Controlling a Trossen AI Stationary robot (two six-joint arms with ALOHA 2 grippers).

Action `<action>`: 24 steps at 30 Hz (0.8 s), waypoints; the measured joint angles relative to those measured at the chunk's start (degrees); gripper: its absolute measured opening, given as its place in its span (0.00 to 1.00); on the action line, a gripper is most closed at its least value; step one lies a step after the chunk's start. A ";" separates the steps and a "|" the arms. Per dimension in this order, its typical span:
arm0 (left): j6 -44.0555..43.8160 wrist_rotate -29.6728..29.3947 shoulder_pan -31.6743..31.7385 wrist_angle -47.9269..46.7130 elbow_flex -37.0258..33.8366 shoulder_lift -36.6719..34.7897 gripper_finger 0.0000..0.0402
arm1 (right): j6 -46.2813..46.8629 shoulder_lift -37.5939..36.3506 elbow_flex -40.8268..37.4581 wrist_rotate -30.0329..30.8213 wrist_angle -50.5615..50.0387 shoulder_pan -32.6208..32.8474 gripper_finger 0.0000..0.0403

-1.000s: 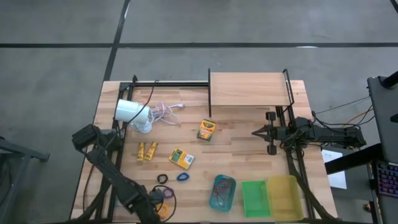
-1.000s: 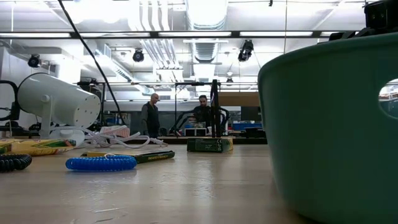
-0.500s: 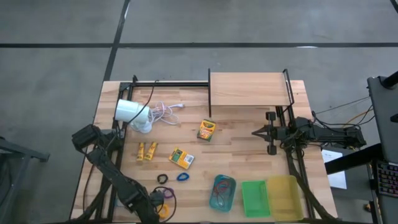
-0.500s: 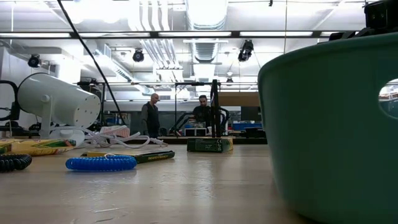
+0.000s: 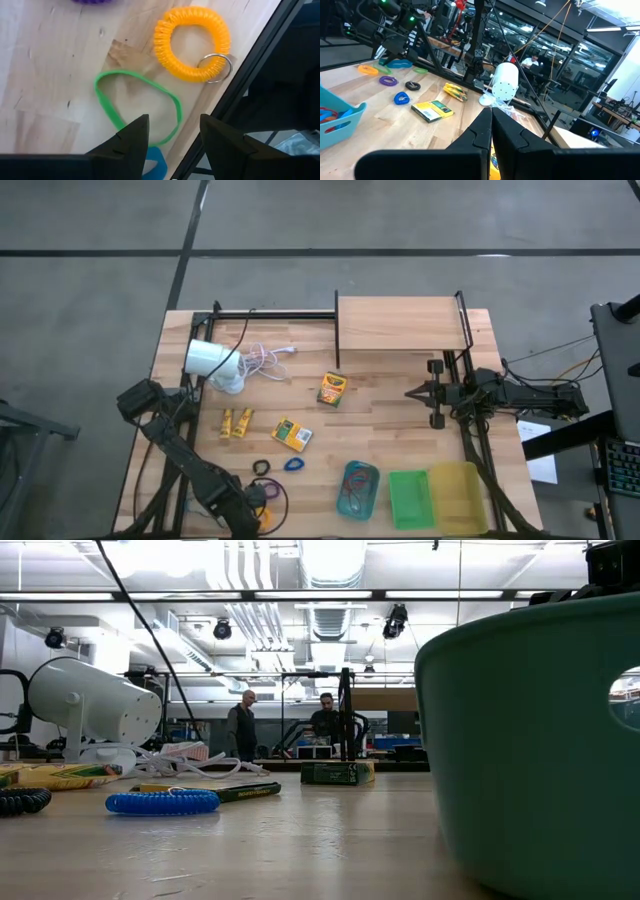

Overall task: Pick & Place Office Desk Supplies
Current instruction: Put the green rubber band into the blue bin

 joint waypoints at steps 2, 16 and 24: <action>-0.18 -0.10 0.00 -0.09 -0.01 0.00 0.45 | 0.00 -0.02 -0.01 0.00 0.00 -0.02 0.02; -5.33 4.60 0.22 9.64 -6.54 -0.27 0.45 | 0.00 -0.02 -0.01 0.00 0.02 0.00 0.02; -5.54 4.65 0.11 10.78 -5.60 0.09 0.44 | 0.00 -0.01 -0.02 0.00 0.00 -0.02 0.02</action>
